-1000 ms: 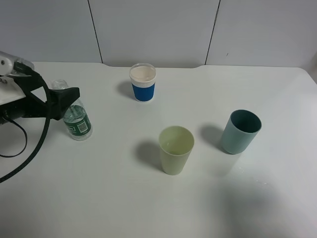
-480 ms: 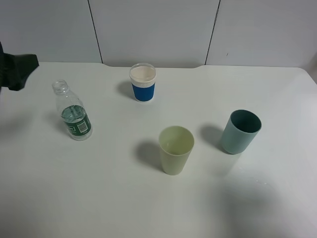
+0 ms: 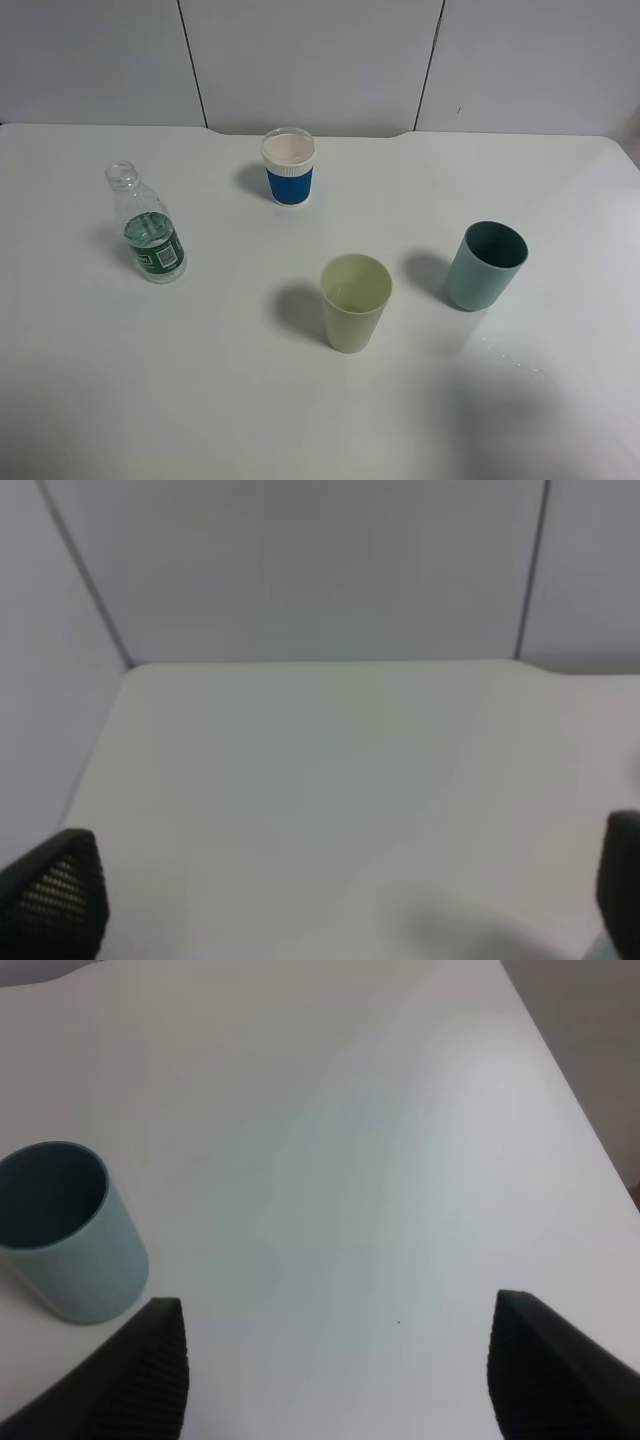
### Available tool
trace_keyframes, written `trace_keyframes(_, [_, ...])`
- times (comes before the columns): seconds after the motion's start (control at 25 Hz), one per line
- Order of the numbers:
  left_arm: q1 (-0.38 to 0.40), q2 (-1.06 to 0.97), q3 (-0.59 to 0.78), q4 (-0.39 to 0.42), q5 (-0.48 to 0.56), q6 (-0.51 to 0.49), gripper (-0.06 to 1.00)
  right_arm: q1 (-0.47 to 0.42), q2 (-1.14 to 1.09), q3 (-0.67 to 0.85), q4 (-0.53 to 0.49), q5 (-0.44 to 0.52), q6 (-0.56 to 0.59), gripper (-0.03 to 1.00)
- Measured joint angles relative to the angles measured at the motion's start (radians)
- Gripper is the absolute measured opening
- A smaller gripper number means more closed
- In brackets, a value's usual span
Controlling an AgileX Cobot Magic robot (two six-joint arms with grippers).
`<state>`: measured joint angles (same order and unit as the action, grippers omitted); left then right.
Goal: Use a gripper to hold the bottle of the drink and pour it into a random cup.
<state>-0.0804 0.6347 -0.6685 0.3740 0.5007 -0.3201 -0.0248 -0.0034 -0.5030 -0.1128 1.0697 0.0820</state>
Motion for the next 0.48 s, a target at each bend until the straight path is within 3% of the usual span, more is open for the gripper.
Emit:
trace_keyframes(0.2, [0.0,-0.121,-0.012,-0.056,0.15,0.08,0.99,0.0,0.0,0.0,0.0,0.0,0.0,0.63])
trace_keyframes(0.48, [0.0,-0.295,-0.012,-0.101,0.302,0.099,0.99,0.0,0.0,0.0,0.0,0.0,0.0,0.63])
